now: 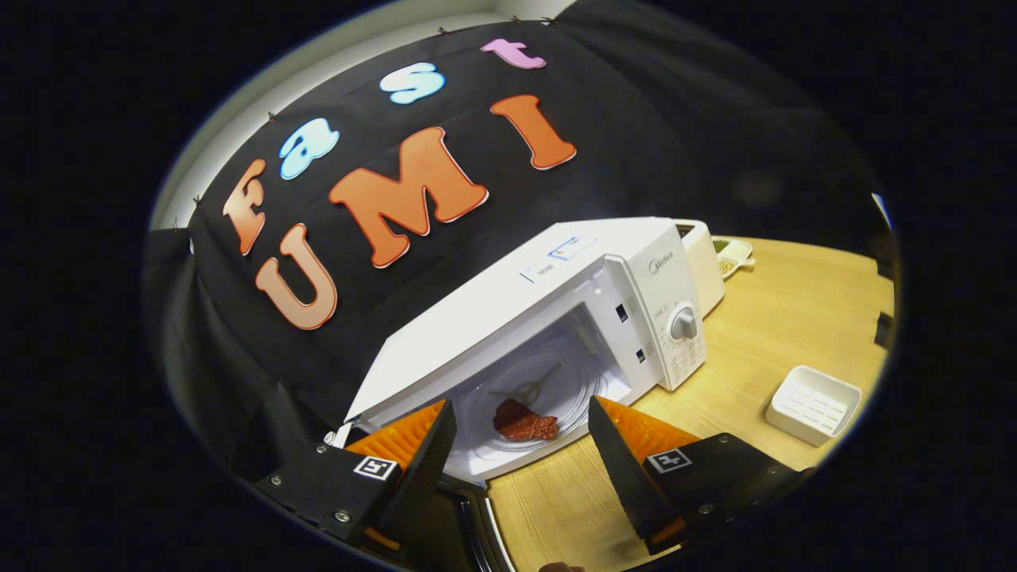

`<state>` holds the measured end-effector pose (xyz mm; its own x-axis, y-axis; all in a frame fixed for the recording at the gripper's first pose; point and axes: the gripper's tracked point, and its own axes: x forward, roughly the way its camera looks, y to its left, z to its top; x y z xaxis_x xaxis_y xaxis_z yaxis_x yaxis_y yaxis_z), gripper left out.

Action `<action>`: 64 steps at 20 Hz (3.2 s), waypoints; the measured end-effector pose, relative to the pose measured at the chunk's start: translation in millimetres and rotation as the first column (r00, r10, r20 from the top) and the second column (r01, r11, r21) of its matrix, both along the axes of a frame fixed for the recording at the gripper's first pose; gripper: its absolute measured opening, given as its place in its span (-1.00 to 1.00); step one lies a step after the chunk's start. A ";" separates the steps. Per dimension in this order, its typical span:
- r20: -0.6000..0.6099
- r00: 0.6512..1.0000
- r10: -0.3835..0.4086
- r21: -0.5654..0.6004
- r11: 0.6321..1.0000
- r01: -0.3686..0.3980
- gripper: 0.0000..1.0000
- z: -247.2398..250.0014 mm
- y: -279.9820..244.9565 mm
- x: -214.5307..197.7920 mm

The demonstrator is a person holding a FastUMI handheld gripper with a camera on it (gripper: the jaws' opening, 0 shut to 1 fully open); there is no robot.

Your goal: Open the microwave, put the food inside, and close the microwave door.

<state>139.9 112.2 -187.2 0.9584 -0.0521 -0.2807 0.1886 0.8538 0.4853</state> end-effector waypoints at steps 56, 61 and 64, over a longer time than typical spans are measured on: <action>-0.116 0.993 -0.036 -0.494 0.869 -0.027 -0.98 -75.0 -26.3 -52.4; -0.094 0.995 -0.021 -0.507 0.862 -0.029 -0.98 -73.4 -51.0 -11.2; -0.061 0.998 0.013 -0.534 0.844 -0.044 -0.98 -70.5 -52.3 14.0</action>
<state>153.9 60.0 -257.7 0.9464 -0.1816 -0.2671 0.1723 0.9833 -0.0582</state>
